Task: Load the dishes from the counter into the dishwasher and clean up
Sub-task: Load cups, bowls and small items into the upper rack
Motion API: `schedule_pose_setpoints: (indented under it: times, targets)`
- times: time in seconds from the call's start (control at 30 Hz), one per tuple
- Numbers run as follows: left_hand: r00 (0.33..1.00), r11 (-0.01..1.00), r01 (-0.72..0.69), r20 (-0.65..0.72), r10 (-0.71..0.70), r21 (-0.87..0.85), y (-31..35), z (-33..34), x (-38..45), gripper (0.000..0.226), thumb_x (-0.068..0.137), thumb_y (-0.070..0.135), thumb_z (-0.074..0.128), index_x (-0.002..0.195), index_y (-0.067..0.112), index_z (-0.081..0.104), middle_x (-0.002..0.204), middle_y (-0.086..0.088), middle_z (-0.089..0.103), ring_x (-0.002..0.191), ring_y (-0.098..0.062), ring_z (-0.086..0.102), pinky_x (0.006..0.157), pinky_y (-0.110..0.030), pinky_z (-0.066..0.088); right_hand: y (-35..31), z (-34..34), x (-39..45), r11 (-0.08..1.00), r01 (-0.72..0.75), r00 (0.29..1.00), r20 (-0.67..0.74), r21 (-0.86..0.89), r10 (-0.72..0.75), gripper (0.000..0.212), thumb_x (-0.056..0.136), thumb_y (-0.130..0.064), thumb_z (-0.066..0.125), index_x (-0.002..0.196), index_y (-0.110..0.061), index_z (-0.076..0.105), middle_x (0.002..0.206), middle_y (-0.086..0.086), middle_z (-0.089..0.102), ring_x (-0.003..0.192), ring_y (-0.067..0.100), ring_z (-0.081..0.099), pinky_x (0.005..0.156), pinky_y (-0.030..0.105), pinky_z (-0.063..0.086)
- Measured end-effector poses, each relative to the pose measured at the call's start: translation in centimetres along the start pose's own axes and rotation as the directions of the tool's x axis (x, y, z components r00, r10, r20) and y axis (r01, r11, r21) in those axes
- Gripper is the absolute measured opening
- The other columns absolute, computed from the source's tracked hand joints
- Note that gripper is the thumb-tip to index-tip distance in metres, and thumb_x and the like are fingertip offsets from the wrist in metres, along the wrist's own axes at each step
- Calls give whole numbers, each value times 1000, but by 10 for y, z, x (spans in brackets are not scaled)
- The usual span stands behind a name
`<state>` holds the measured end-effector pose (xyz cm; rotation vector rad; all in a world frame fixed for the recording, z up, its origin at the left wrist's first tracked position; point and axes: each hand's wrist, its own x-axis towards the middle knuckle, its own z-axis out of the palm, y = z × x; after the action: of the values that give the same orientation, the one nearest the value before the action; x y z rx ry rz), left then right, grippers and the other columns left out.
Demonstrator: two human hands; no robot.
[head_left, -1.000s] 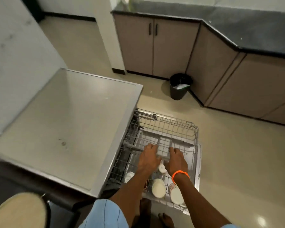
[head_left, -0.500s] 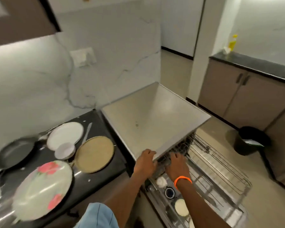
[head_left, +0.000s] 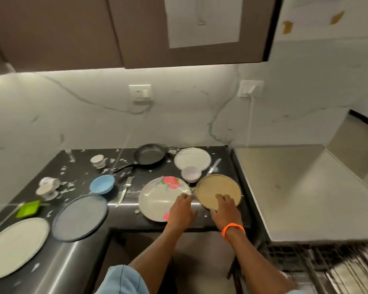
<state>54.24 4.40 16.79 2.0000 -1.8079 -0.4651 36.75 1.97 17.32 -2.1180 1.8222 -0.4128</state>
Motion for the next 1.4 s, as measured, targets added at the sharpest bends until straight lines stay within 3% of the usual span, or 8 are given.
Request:
schedule_pose_setpoints:
  times: [0.23,0.37,0.63,0.8,0.93,1.17,1.27,1.4]
  targets:
    - [973,979,202,-109,-204,-32,-129,-63,-45,50,92,33,66,140,25,54,143,4,50,128,-16,52,104,-36,49,-122,69,4,986,166,982,87,28,-168,54,88,-36,63,138,-20,49,137,5,48,127,27,46,97,40,48]
    - [933,950,312,-179,-312,-26,-200,-107,-70,43,93,29,65,135,25,57,139,0,52,125,-17,53,102,-33,48,-198,102,-1,953,299,943,135,58,-304,50,91,-37,60,137,-22,49,135,3,48,126,25,44,94,39,49]
    - [795,837,538,-271,-542,-97,-299,-150,-88,50,93,32,64,141,24,54,141,2,48,132,-17,46,108,-35,44,-288,157,29,876,465,854,198,125,-481,46,88,-37,65,130,-22,54,134,1,51,127,21,47,95,35,51]
    - [705,750,648,-268,-656,-130,-334,-157,-99,50,92,33,63,141,25,54,139,4,48,132,-15,47,107,-32,41,-323,187,57,843,508,809,238,176,-537,41,86,-34,67,124,-23,59,124,1,56,113,20,55,88,31,51]
    - [638,702,694,-313,-703,-162,-360,-173,-87,50,89,31,65,138,22,58,137,3,52,129,-16,51,107,-31,41,-358,203,88,816,537,778,249,216,-577,47,87,-33,66,131,-19,57,128,4,57,119,22,54,96,35,50]
    - [577,653,732,-333,-746,-194,-401,-187,-66,49,89,32,66,136,23,59,136,3,54,126,-16,53,106,-32,43,-397,224,127,795,561,754,254,230,-606,42,87,-30,67,126,-17,58,120,5,59,111,24,55,88,37,52]
    - [552,646,725,-359,-752,-239,-426,-210,-47,48,88,32,67,135,24,60,132,3,56,120,-16,56,98,-33,48,-425,229,152,802,548,762,253,237,-596,44,87,-29,67,128,-15,58,124,6,56,117,26,52,93,39,50]
    - [506,630,712,-396,-766,-310,-467,-232,-30,43,87,29,68,129,22,62,122,0,60,109,-19,58,86,-33,48,-457,242,178,823,530,784,253,204,-568,40,87,-30,67,124,-17,58,119,4,57,115,25,53,87,39,50]
